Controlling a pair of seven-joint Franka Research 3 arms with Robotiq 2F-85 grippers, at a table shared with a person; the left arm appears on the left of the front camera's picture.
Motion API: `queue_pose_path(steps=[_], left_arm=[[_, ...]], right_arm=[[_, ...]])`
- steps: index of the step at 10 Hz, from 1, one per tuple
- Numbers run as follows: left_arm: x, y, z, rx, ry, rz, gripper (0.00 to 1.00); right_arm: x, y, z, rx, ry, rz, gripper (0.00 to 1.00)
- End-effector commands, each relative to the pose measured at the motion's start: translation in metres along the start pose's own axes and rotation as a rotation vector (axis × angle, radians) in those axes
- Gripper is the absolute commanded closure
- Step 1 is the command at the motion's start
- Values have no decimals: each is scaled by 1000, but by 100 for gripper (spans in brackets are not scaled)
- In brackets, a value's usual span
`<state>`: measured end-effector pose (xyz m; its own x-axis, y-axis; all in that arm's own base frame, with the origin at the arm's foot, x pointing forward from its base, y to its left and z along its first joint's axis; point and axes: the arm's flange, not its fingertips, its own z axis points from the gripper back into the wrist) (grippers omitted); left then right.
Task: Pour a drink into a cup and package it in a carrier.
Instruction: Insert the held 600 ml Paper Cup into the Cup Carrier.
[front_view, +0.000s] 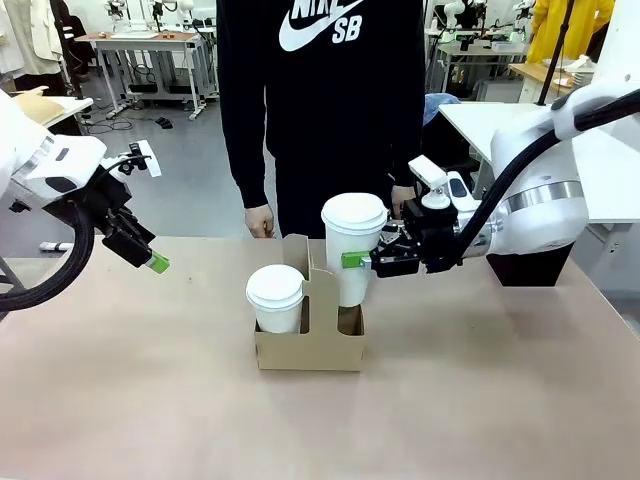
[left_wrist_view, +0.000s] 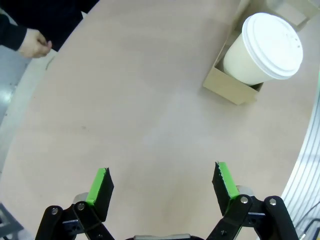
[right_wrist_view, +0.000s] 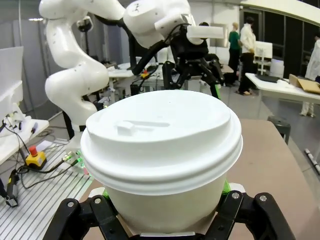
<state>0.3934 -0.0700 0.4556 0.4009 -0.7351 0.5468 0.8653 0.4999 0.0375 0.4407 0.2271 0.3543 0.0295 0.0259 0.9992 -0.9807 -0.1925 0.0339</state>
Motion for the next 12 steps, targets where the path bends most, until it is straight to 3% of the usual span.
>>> queue_pose_path(steps=[1, 6, 12], left_arm=[[2, -1, 3, 10, 8, 8, 0], [2, -1, 3, 10, 8, 8, 0], [2, -1, 3, 10, 8, 8, 0]], right_arm=[[-10, -7, -8, 31, -59, 7, 20], [-26, 1, -14, 96, -81, -41, 20], [-55, -7, -13, 135, 17, -92, 20]])
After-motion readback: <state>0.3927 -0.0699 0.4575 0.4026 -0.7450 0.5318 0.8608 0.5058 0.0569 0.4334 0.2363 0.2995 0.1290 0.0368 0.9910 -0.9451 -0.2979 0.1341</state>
